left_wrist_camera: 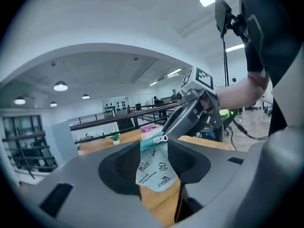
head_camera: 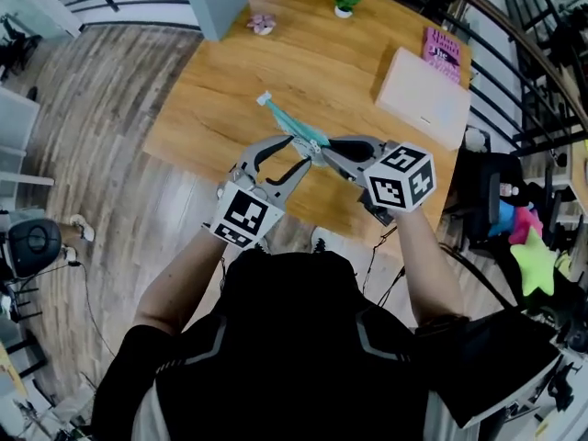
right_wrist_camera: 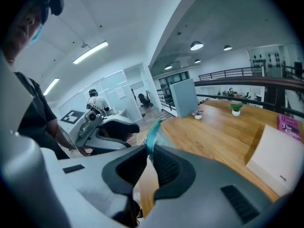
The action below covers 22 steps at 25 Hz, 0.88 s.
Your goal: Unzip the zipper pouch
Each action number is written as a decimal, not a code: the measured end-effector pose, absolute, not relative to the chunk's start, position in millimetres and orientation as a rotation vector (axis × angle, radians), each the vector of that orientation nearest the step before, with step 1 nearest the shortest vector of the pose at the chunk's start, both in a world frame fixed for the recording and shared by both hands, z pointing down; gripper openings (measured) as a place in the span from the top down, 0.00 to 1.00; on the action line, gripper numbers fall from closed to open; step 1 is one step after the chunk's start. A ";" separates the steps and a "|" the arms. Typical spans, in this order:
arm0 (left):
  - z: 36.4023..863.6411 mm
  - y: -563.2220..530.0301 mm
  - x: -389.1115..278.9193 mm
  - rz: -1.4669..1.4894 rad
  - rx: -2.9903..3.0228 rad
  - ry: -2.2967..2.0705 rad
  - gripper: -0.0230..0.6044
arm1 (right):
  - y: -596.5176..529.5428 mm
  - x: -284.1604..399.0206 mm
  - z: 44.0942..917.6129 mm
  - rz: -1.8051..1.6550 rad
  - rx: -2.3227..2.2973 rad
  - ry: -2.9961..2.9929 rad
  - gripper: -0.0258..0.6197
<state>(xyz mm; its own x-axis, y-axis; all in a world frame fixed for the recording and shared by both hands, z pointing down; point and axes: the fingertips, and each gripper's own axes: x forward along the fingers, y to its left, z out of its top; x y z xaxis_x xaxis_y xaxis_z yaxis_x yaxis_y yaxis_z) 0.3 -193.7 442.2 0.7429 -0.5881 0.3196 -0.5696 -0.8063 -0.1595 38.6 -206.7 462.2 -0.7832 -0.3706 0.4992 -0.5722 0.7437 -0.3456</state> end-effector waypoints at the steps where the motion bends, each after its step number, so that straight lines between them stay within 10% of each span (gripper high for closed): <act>1: 438.4 -194.4 3.5 -0.571 -2.829 0.944 0.65 | -206.8 38.6 455.9 0.696 0.740 -2.548 0.88; 22: 407.3 -197.8 23.5 -0.427 -2.997 0.708 0.89 | -201.3 46.3 425.2 0.697 0.814 -2.542 0.88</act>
<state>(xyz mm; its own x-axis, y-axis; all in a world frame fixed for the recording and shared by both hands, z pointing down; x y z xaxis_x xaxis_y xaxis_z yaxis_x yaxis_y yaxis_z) 23.5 -197.8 407.3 0.8586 -0.4433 0.2574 -0.4343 -0.8958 -0.0942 46.3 -201.3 425.2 -0.7595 -0.4300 0.4881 -0.6188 0.7091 -0.3382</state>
